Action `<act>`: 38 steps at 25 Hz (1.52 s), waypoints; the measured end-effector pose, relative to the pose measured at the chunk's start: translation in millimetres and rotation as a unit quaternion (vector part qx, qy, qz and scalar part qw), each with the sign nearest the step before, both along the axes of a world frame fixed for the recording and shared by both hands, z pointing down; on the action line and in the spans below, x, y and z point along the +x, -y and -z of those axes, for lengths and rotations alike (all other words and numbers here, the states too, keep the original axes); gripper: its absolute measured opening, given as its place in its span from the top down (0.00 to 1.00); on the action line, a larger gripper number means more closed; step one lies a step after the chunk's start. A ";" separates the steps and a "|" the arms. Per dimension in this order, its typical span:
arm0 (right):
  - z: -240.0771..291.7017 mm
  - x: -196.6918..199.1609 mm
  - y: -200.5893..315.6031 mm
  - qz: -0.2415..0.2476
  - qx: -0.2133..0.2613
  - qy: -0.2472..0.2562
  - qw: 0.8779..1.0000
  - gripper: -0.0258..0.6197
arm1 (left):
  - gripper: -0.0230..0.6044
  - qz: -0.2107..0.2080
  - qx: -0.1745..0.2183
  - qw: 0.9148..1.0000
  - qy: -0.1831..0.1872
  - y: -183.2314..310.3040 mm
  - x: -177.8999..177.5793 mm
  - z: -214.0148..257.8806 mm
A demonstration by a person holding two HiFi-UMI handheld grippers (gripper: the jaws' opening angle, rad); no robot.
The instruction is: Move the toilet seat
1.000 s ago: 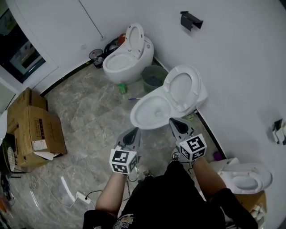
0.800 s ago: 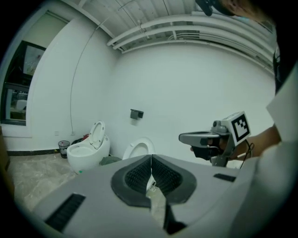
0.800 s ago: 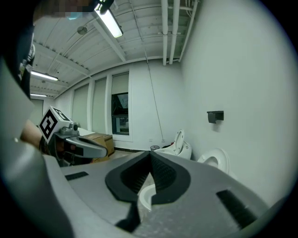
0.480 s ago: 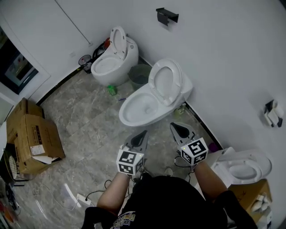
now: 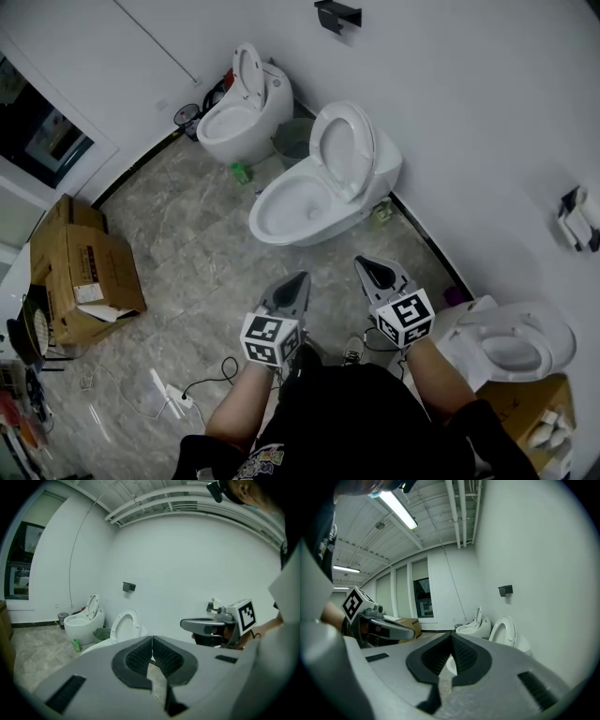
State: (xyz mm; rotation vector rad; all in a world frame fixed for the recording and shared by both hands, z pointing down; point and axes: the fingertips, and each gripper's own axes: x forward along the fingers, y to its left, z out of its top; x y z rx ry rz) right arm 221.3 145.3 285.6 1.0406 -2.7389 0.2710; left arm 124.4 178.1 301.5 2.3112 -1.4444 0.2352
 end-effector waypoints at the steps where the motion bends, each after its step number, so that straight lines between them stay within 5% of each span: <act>1: -2.4 3.9 -4.3 0.002 -0.002 0.002 1.000 0.95 | 0.95 0.001 0.000 1.000 0.002 -4.5 4.6 -0.2; 19: 23.0 2.9 -26.6 0.047 0.025 0.013 0.998 0.95 | 0.95 0.066 0.072 0.994 0.052 -28.2 4.9 29.9; 38: 14.9 2.4 -26.0 0.053 0.016 0.008 0.998 0.95 | 0.95 0.068 0.060 0.995 0.047 -28.6 6.5 23.6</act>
